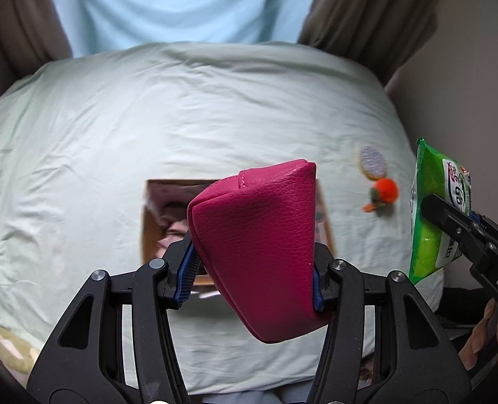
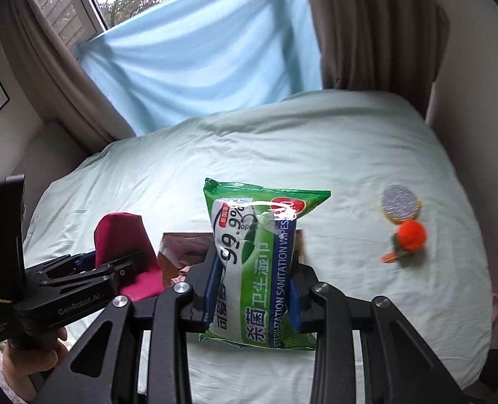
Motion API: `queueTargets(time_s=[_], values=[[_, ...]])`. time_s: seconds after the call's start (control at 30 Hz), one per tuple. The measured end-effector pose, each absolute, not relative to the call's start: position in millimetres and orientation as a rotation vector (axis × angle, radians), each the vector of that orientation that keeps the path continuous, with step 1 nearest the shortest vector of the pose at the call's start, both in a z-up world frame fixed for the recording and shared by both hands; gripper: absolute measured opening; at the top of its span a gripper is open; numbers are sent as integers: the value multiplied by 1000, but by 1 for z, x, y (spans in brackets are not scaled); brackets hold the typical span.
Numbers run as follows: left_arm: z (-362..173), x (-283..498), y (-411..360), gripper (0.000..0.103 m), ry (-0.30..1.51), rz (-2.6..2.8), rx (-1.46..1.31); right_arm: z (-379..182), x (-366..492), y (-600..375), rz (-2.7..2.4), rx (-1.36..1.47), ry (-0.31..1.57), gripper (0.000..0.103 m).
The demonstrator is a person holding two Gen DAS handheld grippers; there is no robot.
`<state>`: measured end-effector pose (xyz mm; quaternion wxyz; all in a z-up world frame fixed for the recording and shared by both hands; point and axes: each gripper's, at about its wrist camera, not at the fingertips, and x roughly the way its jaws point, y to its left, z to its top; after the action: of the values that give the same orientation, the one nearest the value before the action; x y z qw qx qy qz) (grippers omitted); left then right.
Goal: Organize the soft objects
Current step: 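Carry pouch and wipes over the box and open both tools to drop them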
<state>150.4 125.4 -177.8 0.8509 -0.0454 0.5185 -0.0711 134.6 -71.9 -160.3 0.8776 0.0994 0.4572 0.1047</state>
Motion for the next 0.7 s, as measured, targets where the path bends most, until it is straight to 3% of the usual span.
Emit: queueTargets(time_s=[0.27,0.7], values=[[-227,178,165,49,1163,-97,-94,-211,168,-33,241,168,1060,31],[-327,237,138,49,1365,-96,-46,-313,230,-33,216,129,1320,31]])
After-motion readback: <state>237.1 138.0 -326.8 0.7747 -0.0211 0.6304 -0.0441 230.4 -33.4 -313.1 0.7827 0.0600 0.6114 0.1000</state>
